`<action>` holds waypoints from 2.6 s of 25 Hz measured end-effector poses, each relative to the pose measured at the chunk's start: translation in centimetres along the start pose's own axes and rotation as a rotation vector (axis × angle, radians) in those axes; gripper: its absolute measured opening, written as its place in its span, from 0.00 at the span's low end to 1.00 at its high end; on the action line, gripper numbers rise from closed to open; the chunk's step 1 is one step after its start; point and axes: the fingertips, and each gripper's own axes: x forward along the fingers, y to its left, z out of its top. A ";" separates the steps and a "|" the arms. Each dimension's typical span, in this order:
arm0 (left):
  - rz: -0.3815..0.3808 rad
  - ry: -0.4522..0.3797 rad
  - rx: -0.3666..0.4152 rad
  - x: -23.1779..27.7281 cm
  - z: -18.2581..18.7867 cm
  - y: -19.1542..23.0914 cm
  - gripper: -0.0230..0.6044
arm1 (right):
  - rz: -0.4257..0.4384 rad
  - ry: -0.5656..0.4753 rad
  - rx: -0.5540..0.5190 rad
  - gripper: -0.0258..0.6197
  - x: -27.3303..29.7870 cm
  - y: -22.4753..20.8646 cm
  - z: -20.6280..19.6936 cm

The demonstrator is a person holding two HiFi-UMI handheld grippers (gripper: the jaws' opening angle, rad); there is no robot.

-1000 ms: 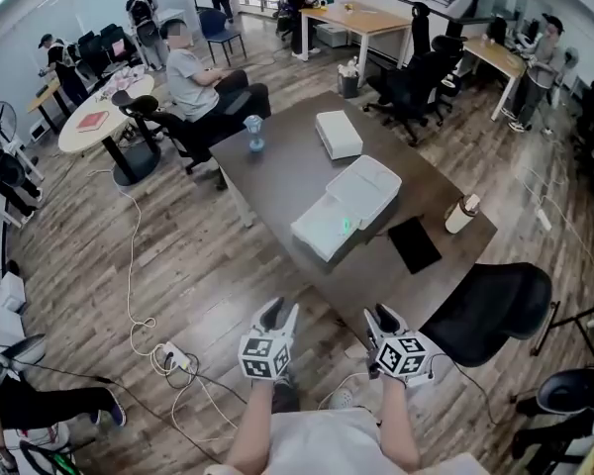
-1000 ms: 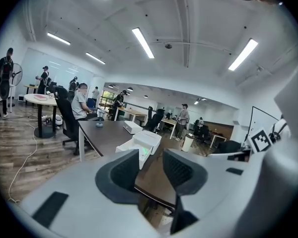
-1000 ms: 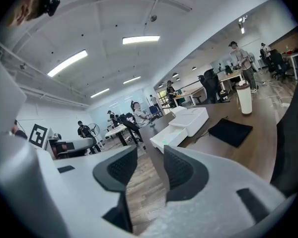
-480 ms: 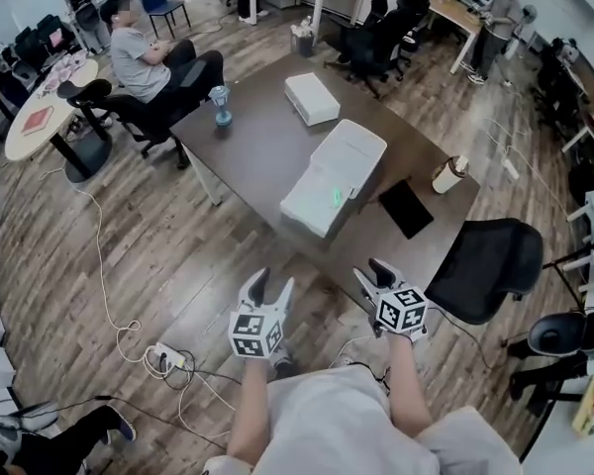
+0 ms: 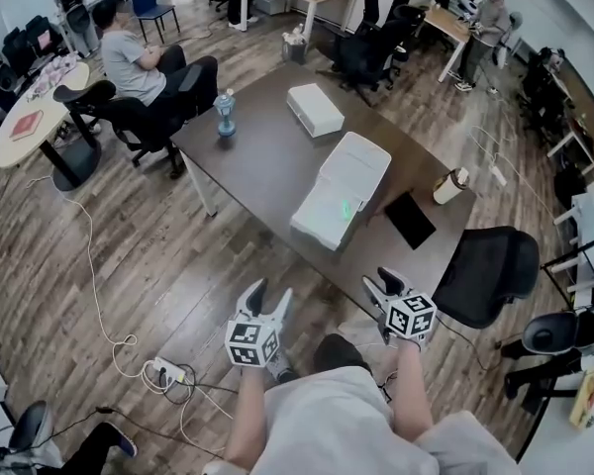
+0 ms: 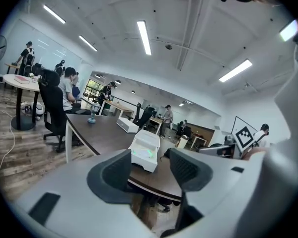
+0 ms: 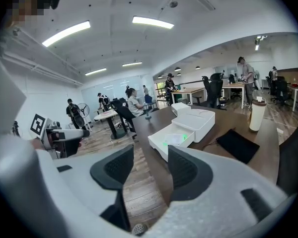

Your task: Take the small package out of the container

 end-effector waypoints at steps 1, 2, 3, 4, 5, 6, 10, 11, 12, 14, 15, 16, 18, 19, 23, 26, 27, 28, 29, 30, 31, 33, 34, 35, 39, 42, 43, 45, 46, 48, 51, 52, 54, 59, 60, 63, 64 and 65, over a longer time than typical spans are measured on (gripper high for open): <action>-0.003 0.004 -0.001 -0.1 -0.1 0.0 0.41 | -0.001 0.006 0.003 0.38 0.1 0.0 -0.1; -0.005 0.009 0.000 -0.2 -0.1 0.1 0.41 | -0.001 0.015 0.002 0.38 0.3 0.1 -0.2; -0.005 0.012 0.001 -0.3 -0.1 0.3 0.41 | 0.003 0.028 -0.003 0.38 0.7 0.3 -0.5; -0.006 0.014 0.002 -0.3 0.0 0.4 0.41 | 0.009 0.045 -0.013 0.38 1.1 0.6 -0.9; -0.007 0.016 0.004 -0.4 0.0 0.5 0.41 | 0.015 0.062 -0.024 0.38 1.5 0.8 -1.3; -0.009 0.018 0.007 -0.3 -0.1 0.6 0.41 | 0.018 0.075 -0.031 0.38 1.9 0.9 -1.6; -0.009 0.037 0.017 0.2 -0.5 1.3 0.41 | 0.028 0.072 -0.025 0.38 3.6 0.6 -1.1; -0.006 0.040 0.023 0.5 -0.4 1.6 0.41 | 0.029 0.063 -0.024 0.38 4.1 0.4 -0.7; -0.004 0.043 0.030 0.8 -0.3 1.9 0.41 | 0.029 0.056 -0.024 0.38 4.6 0.2 -0.2; -0.001 0.055 0.050 1.5 -0.3 2.4 0.41 | 0.028 0.050 -0.024 0.38 5.3 -0.3 0.4; -0.003 0.065 0.059 1.8 -0.4 2.7 0.41 | 0.025 0.052 -0.021 0.38 5.6 -0.6 0.5; -0.006 0.077 0.066 2.1 -0.5 2.9 0.41 | 0.020 0.052 -0.014 0.38 6.0 -1.0 0.6; -0.013 0.098 0.080 3.0 -0.4 3.7 0.41 | 0.010 0.040 0.009 0.38 7.1 -1.9 1.2; -0.015 0.105 0.085 3.6 -0.2 4.1 0.41 | 0.006 0.030 0.018 0.38 7.7 -2.4 1.7; -0.020 0.121 0.106 6.4 0.9 5.6 0.41 | 0.001 0.001 -0.003 0.38 10.0 -3.9 4.0; -0.017 0.115 0.127 8.5 2.2 6.3 0.40 | 0.014 -0.022 -0.021 0.38 10.4 -5.2 6.0; -0.018 0.114 0.127 9.2 2.7 6.6 0.40 | 0.024 -0.015 -0.036 0.38 10.5 -5.7 6.5; -0.019 0.116 0.124 9.9 3.0 6.8 0.40 | 0.034 0.004 -0.060 0.38 10.7 -6.0 6.7; -0.020 0.120 0.121 10.5 3.2 7.1 0.40 | 0.045 0.030 -0.089 0.38 10.9 -6.3 6.8; -0.022 0.126 0.121 11.1 3.4 7.3 0.40 | 0.056 0.059 -0.117 0.38 11.2 -6.6 6.6; -0.023 0.130 0.122 11.6 3.6 7.6 0.40 | 0.066 0.086 -0.144 0.38 11.5 -6.9 6.5; -0.024 0.134 0.123 12.8 4.1 8.0 0.40 | 0.086 0.135 -0.192 0.38 12.3 -7.6 6.4; -0.023 0.134 0.120 13.3 4.4 8.2 0.40 | 0.096 0.156 -0.212 0.38 12.9 -8.0 6.5; -0.021 0.134 0.117 13.8 4.6 8.5 0.40 | 0.108 0.171 -0.228 0.38 13.5 -8.3 6.7; -0.004 0.142 0.122 15.5 5.0 9.3 0.40 | 0.175 0.177 -0.266 0.38 16.2 -8.4 8.1; -0.002 0.144 0.126 17.3 5.2 9.7 0.40 | 0.219 0.195 -0.330 0.38 18.2 -8.7 8.8; 0.000 0.146 0.124 17.8 5.1 9.8 0.40 | 0.233 0.212 -0.361 0.38 18.9 -8.8 8.7; 0.007 0.148 0.121 18.7 5.1 10.1 0.40 | 0.266 0.260 -0.443 0.38 20.1 -8.7 8.2; 0.008 0.148 0.123 19.1 5.1 10.2 0.40 | 0.287 0.290 -0.493 0.38 20.7 -8.6 7.8; 0.009 0.149 0.132 20.1 5.3 10.3 0.40 | 0.327 0.354 -0.599 0.39 21.8 -8.4 7.0; 0.017 0.151 0.137 21.3 5.7 10.5 0.40 | 0.383 0.471 -0.746 0.41 23.0 -8.3 5.7; 0.020 0.151 0.136 21.6 5.8 10.6 0.40 | 0.402 0.505 -0.789 0.41 23.5 -8.2 5.1; 0.022 0.155 0.139 22.0 5.8 10.6 0.40 | 0.438 0.550 -0.856 0.41 24.7 -8.2 4.1; 0.003 0.204 0.166 22.3 4.6 10.2 0.40 | 0.496 0.629 -0.939 0.43 26.9 -8.7 2.2; 0.002 0.215 0.168 22.3 4.3 10.2 0.40 | 0.515 0.643 -0.949 0.43 27.3 -8.7 1.9; 0.012 0.227 0.163 22.3 4.0 10.7 0.40 | 0.562 0.691 -0.992 0.46 28.1 -8.6 0.8; 0.018 0.227 0.160 22.3 4.0 10.9 0.40 | 0.568 0.709 -1.012 0.46 28.4 -8.7 0.5; 0.024 0.227 0.157 22.2 4.0 11.0 0.40 | 0.572 0.728 -1.030 0.47 28.7 -8.8 0.2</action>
